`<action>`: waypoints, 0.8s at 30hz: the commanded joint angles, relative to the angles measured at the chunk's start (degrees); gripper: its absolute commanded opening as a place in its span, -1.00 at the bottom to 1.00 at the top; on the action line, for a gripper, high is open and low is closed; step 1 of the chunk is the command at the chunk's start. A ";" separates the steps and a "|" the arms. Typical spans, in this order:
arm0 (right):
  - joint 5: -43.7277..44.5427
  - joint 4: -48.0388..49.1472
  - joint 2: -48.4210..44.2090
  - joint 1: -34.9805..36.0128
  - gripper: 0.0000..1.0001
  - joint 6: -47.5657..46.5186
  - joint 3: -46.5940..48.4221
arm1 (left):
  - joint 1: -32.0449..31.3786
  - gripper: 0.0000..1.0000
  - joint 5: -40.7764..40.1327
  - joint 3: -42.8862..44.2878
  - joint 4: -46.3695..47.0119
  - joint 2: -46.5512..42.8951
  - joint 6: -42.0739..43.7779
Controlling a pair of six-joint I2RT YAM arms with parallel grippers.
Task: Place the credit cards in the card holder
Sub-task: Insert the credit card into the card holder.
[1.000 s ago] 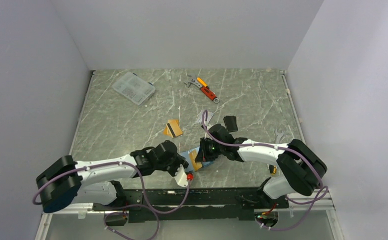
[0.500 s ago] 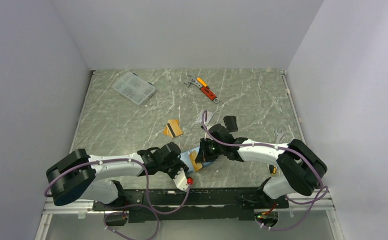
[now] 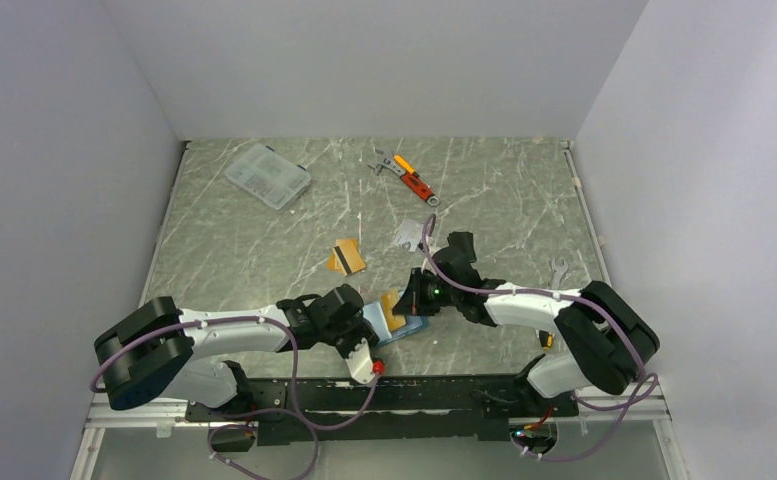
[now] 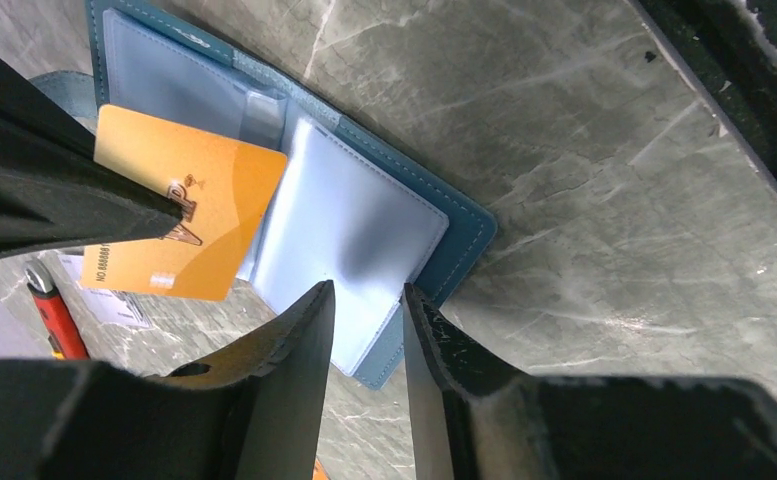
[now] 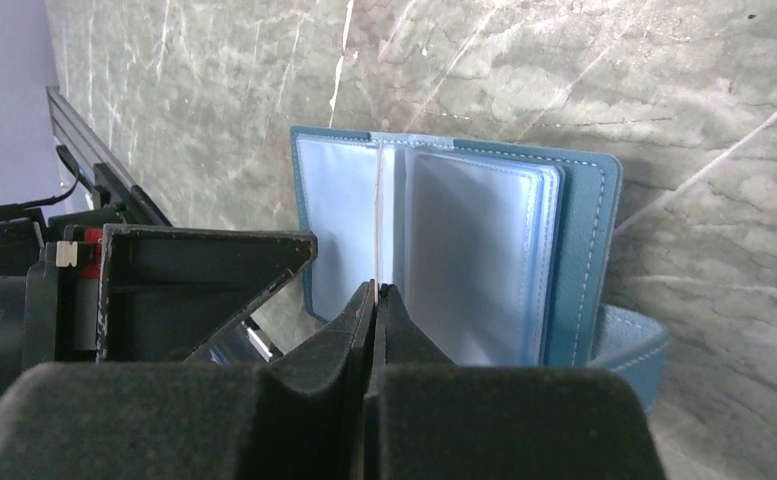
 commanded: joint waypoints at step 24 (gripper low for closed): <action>-4.18 12.65 3.65 0.27 -1.00 3.73 -4.76 | -1.94 -0.44 2.31 -1.43 -5.38 1.36 0.75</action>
